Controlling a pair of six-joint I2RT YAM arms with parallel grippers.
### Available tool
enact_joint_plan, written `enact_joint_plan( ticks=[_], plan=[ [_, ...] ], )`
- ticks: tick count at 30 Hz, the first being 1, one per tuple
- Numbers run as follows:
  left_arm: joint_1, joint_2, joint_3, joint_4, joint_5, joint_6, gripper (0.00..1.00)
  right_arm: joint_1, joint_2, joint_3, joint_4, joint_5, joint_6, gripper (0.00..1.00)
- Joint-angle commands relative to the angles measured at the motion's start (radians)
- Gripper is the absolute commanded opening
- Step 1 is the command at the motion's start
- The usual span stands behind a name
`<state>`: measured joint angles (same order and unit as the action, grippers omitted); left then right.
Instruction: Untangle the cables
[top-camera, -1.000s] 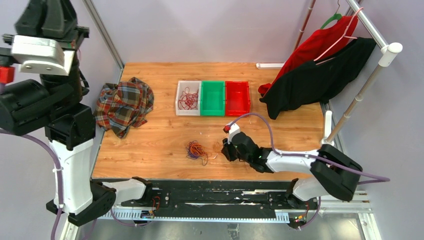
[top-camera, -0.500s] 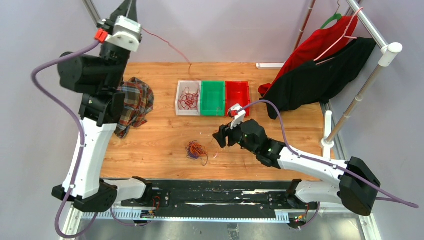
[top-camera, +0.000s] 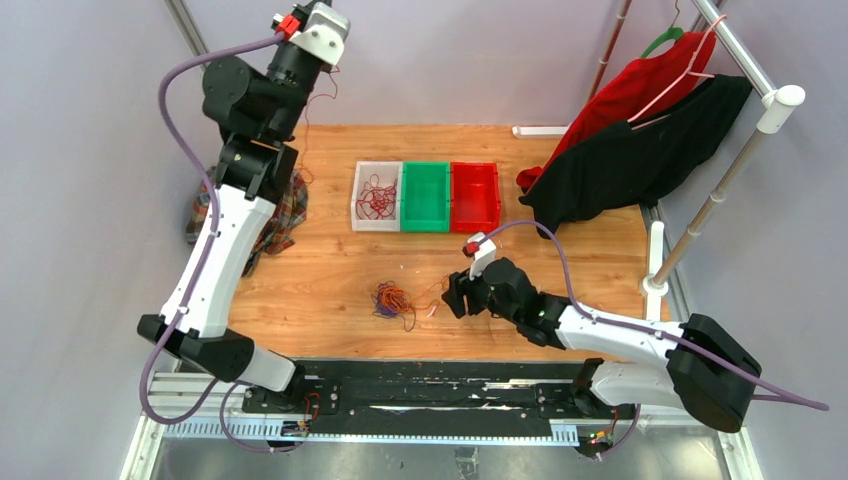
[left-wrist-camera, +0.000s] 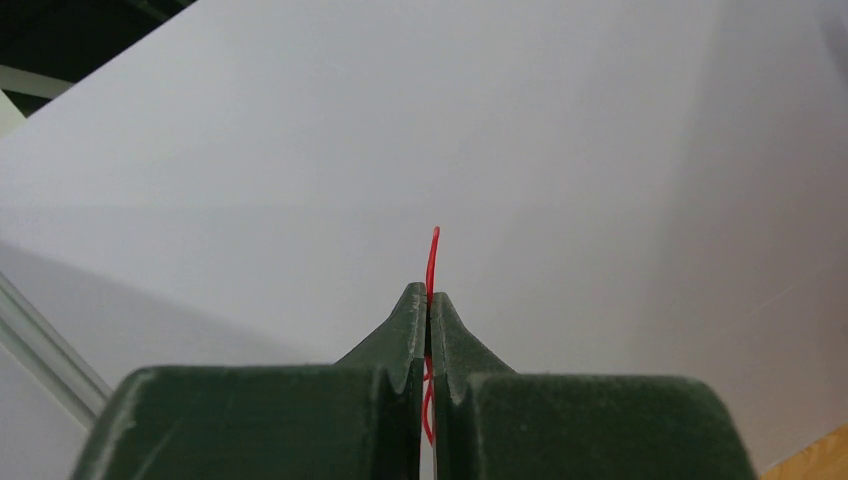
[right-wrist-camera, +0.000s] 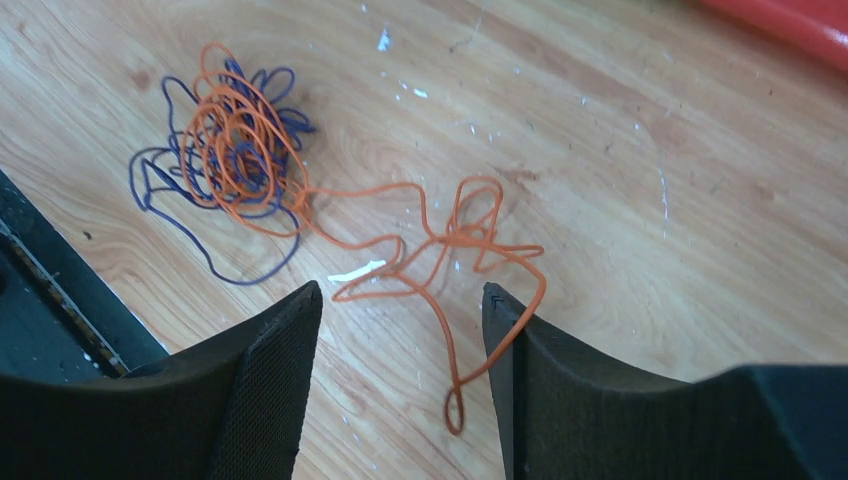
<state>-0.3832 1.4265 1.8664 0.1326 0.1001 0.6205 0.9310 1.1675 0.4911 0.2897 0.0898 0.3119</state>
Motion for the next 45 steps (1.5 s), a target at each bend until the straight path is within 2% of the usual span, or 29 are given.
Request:
enact_joint_plan(
  ticks=[1, 13, 27, 36, 45],
  plan=[
    [-0.001, 0.033, 0.046, 0.037, -0.035, -0.012, 0.0, -0.014, -0.021, -0.032, -0.001, -0.002, 0.038, 0.6],
    [0.098, 0.092, 0.002, 0.086, -0.019, 0.017, 0.0, -0.014, -0.079, -0.061, -0.057, 0.0, 0.057, 0.62],
    [0.098, 0.138, -0.007, 0.071, 0.027, -0.064, 0.0, -0.013, -0.092, -0.074, -0.072, 0.049, 0.053, 0.62],
    [0.099, 0.135, -0.176, 0.012, 0.059, -0.101, 0.0, -0.013, -0.102, -0.075, -0.062, 0.058, 0.051, 0.61],
    [0.098, 0.17, -0.122, -0.041, 0.102, -0.186, 0.0, -0.013, -0.086, -0.08, -0.048, 0.054, 0.06, 0.61]
  ],
)
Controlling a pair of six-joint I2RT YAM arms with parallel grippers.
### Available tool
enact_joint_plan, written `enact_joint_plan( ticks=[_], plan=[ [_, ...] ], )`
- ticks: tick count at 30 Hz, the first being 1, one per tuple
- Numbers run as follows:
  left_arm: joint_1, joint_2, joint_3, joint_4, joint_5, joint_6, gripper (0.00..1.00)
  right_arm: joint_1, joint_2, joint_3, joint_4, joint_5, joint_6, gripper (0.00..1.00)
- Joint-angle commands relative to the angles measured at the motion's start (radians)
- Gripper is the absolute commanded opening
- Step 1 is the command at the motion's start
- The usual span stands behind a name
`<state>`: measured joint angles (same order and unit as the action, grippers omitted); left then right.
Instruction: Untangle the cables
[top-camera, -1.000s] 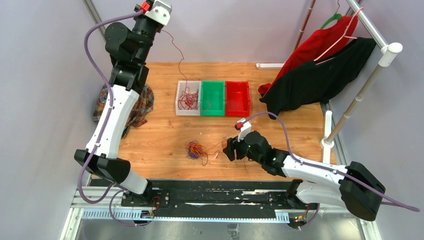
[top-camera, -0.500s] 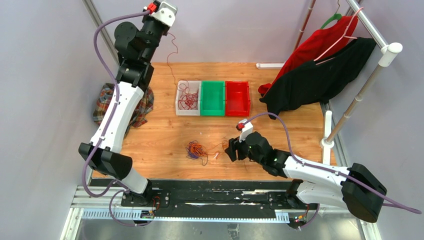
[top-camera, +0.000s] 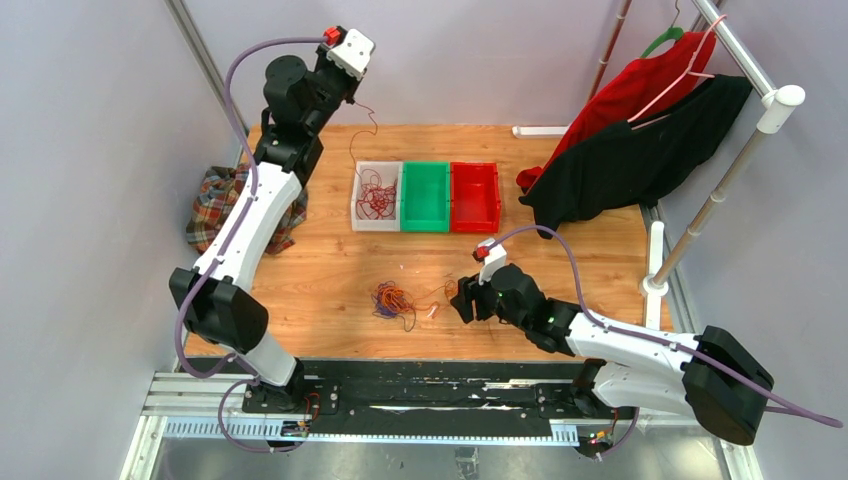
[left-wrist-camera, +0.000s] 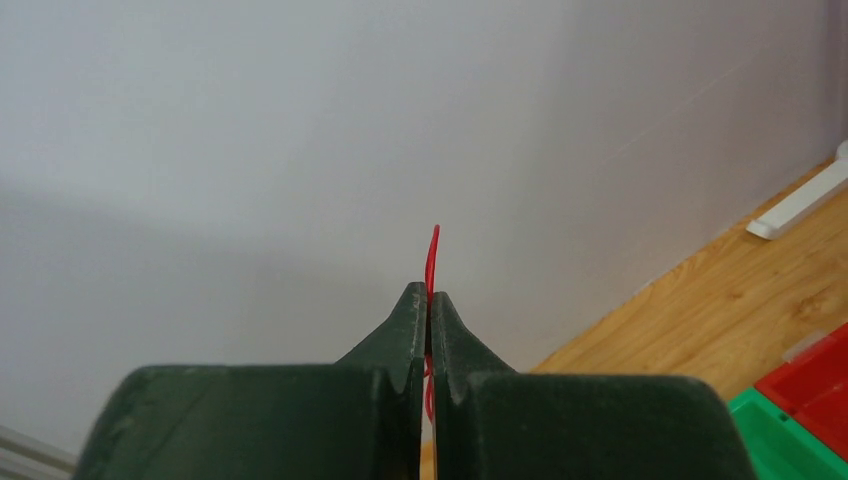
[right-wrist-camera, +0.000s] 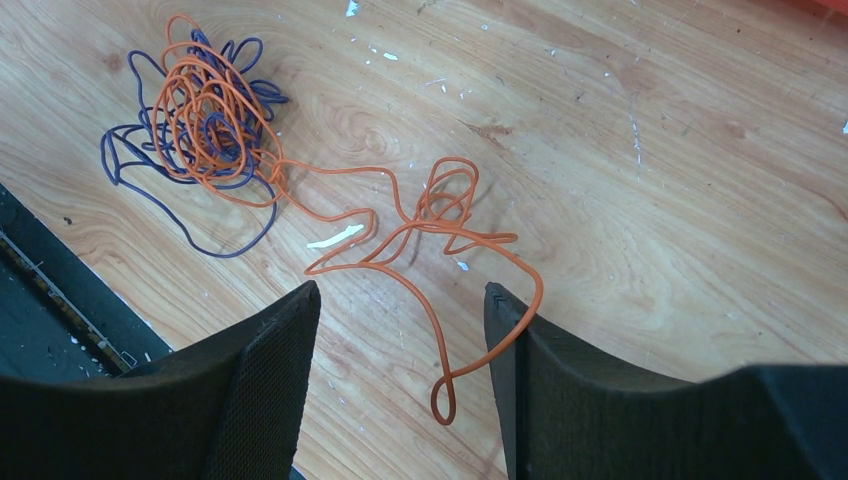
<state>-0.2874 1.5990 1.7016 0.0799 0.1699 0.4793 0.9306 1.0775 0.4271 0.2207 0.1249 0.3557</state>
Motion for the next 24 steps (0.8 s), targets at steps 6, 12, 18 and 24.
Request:
enact_joint_plan(
  ticks=[6, 12, 18, 24],
  plan=[
    [0.003, -0.031, -0.074, -0.052, 0.036, -0.008, 0.0, -0.013, -0.011, -0.017, 0.007, 0.025, 0.01, 0.61],
    [-0.001, -0.041, -0.192, -0.058, 0.05, -0.068, 0.01, -0.013, -0.017, -0.021, 0.002, 0.031, 0.01, 0.61],
    [-0.019, 0.011, -0.192, -0.156, 0.035, -0.058, 0.0, -0.013, -0.007, -0.02, 0.003, 0.035, 0.012, 0.61],
    [-0.033, 0.073, -0.198, -0.247, 0.001, -0.012, 0.0, -0.014, 0.004, -0.025, 0.005, 0.037, 0.013, 0.61]
  ],
)
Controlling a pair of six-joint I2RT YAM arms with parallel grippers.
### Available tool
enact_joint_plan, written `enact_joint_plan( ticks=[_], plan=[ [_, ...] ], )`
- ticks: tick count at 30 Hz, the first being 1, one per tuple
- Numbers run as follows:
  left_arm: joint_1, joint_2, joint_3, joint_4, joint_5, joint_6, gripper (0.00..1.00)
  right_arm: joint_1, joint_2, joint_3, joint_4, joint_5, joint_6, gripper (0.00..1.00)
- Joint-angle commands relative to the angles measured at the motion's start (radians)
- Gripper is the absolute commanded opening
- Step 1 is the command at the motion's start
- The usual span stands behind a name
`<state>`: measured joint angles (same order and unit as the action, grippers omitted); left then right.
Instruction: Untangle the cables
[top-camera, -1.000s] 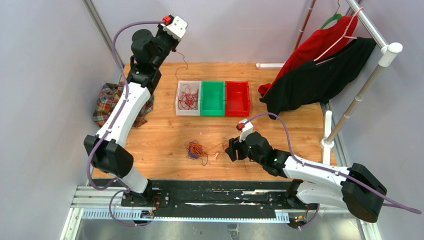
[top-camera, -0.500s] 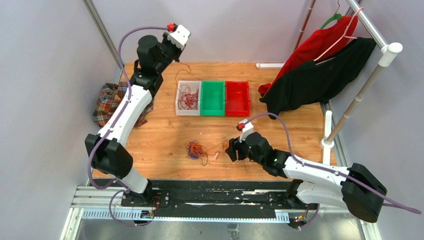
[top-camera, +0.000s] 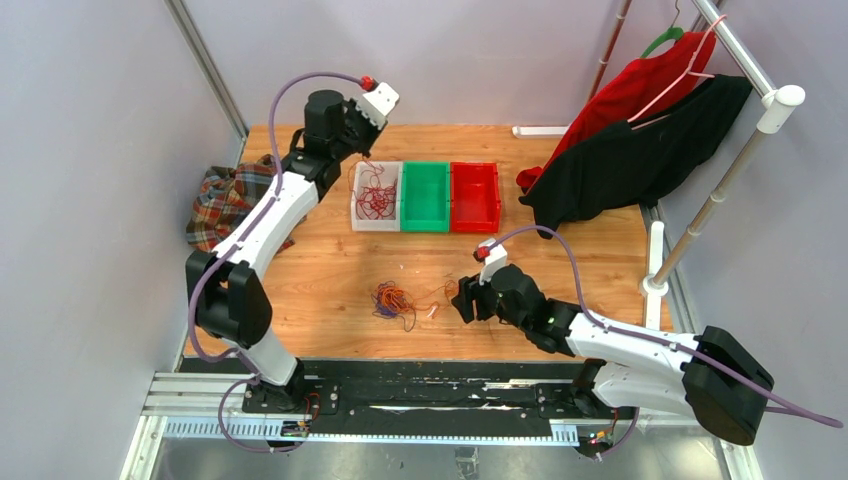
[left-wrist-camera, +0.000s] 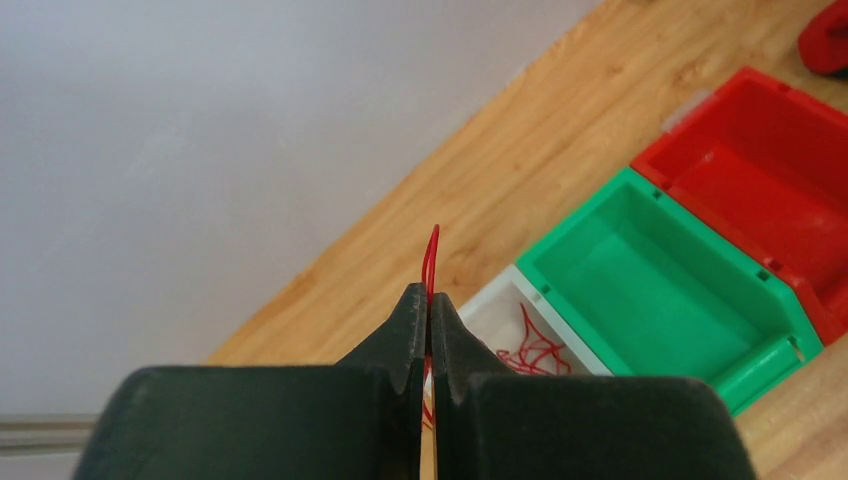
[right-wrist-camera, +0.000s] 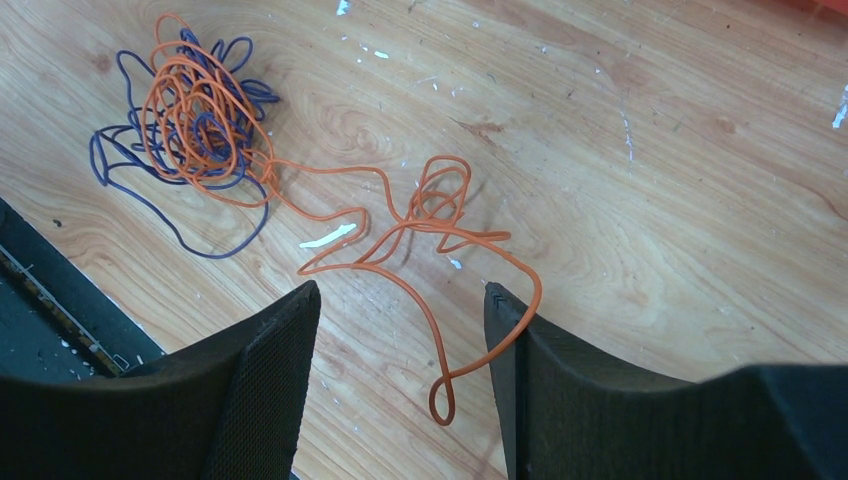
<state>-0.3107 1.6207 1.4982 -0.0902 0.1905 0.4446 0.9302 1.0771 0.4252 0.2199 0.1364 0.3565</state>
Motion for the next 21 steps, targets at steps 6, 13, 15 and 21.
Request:
enact_joint_plan(
  ticks=[6, 13, 15, 21],
  plan=[
    [-0.043, 0.118, 0.031, -0.117, -0.009, -0.001, 0.0, -0.018, 0.008, -0.032, 0.007, 0.032, 0.017, 0.61],
    [-0.063, 0.219, 0.049, -0.154, -0.169, 0.059, 0.0, -0.028, -0.003, -0.048, 0.008, 0.03, 0.021, 0.61],
    [-0.063, 0.241, 0.041, -0.151, -0.187, 0.088, 0.0, -0.031, -0.003, -0.052, 0.009, 0.029, 0.019, 0.61],
    [-0.064, 0.32, 0.045, -0.103, -0.222, 0.111, 0.0, -0.039, 0.005, -0.054, 0.012, 0.022, 0.023, 0.61]
  ],
)
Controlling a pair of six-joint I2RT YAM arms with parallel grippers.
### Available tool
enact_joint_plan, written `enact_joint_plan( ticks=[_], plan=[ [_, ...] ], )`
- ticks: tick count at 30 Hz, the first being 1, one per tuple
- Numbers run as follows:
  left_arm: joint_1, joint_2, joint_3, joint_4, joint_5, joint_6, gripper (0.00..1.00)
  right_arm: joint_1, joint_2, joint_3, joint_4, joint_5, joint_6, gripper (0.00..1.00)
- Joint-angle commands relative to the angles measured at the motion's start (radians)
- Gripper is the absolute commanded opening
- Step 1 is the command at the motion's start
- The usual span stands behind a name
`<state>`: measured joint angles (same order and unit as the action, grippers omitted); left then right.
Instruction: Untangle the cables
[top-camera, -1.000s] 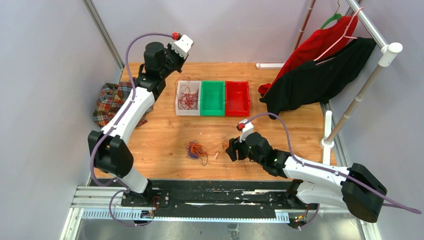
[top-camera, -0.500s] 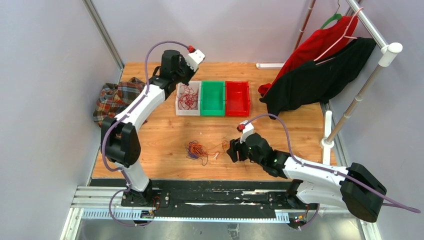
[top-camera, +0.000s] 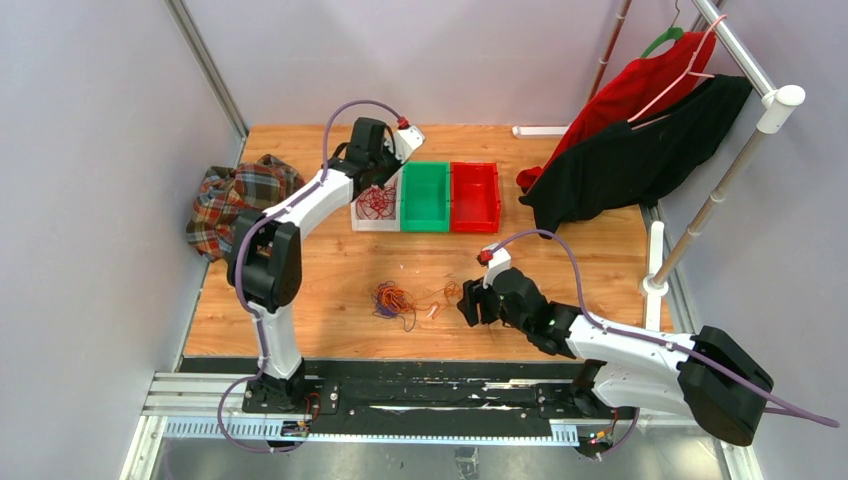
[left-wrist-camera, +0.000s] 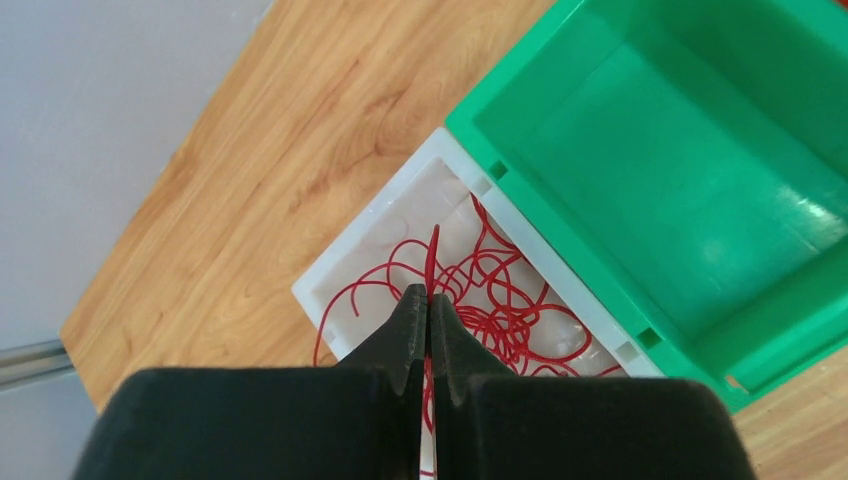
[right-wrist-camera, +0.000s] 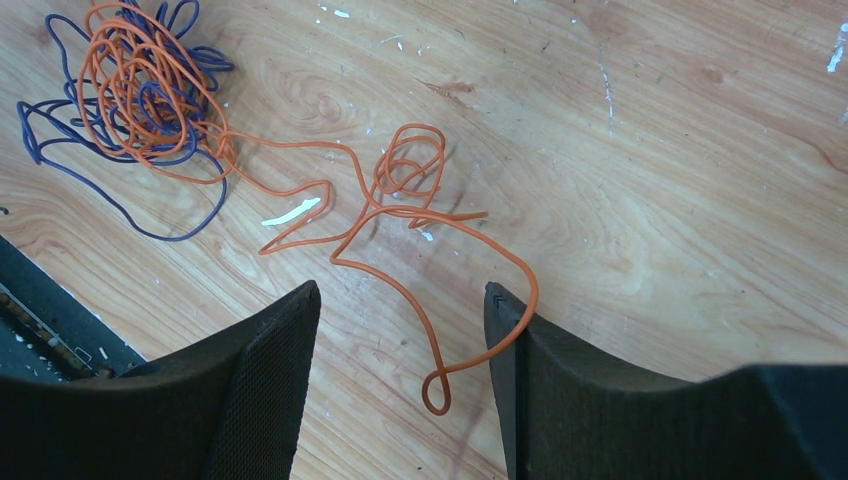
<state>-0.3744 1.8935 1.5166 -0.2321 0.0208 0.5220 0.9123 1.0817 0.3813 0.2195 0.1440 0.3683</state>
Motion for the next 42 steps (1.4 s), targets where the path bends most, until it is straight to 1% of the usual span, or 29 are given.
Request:
enact_joint_plan(
  ticks=[1, 10, 12, 15, 17, 20, 21, 24, 25, 27, 29, 31, 33, 35, 39, 42],
  plan=[
    [0.0, 0.063, 0.03, 0.043, -0.056, 0.038, 0.0, -0.021, 0.002, -0.011, 0.012, 0.014, 0.013, 0.61],
    [0.0, 0.157, 0.031, 0.094, -0.09, 0.055, 0.01, -0.032, 0.022, -0.01, 0.019, 0.004, 0.02, 0.61],
    [0.0, 0.162, 0.053, 0.068, -0.087, 0.046, 0.12, -0.031, 0.025, -0.008, 0.021, 0.002, 0.023, 0.61],
    [0.001, 0.16, 0.107, -0.005, -0.077, 0.03, 0.24, -0.032, 0.027, -0.002, 0.019, -0.003, 0.024, 0.6],
    [0.008, 0.153, 0.153, -0.07, -0.056, 0.006, 0.37, -0.032, 0.026, 0.002, 0.016, -0.008, 0.023, 0.6],
    [0.02, 0.136, 0.225, -0.169, -0.01, -0.031, 0.66, -0.033, 0.02, 0.004, 0.011, -0.012, 0.023, 0.59],
    [0.02, 0.129, 0.241, -0.197, 0.0, -0.033, 0.73, -0.032, 0.016, 0.003, 0.009, -0.013, 0.023, 0.59],
    [0.029, 0.095, 0.263, -0.261, 0.036, -0.03, 0.86, -0.033, 0.009, 0.006, 0.002, -0.014, 0.021, 0.58],
    [0.034, 0.087, 0.263, -0.272, 0.041, -0.026, 0.89, -0.033, 0.007, 0.007, 0.001, -0.015, 0.02, 0.58],
    [0.049, 0.076, 0.264, -0.278, 0.037, -0.021, 0.91, -0.033, 0.005, 0.009, -0.001, -0.017, 0.02, 0.58],
    [0.084, 0.073, 0.273, -0.276, 0.037, -0.049, 0.92, -0.033, 0.001, 0.007, -0.004, -0.018, 0.02, 0.58],
    [0.136, 0.083, 0.288, -0.276, 0.054, -0.124, 0.95, -0.033, -0.004, 0.001, -0.001, -0.017, 0.021, 0.58],
    [0.193, 0.103, 0.308, -0.293, 0.114, -0.222, 1.0, -0.033, -0.005, -0.003, 0.004, -0.017, 0.022, 0.58],
    [0.246, 0.13, 0.323, -0.31, 0.149, -0.285, 0.98, -0.032, 0.001, -0.004, 0.007, -0.018, 0.022, 0.58],
    [0.315, 0.171, 0.313, -0.266, 0.202, -0.394, 1.0, -0.033, 0.014, 0.001, 0.009, -0.024, 0.019, 0.58],
    [0.352, 0.202, 0.305, -0.222, 0.276, -0.446, 0.94, -0.033, 0.018, 0.0, 0.012, -0.024, 0.02, 0.58]
  ],
)
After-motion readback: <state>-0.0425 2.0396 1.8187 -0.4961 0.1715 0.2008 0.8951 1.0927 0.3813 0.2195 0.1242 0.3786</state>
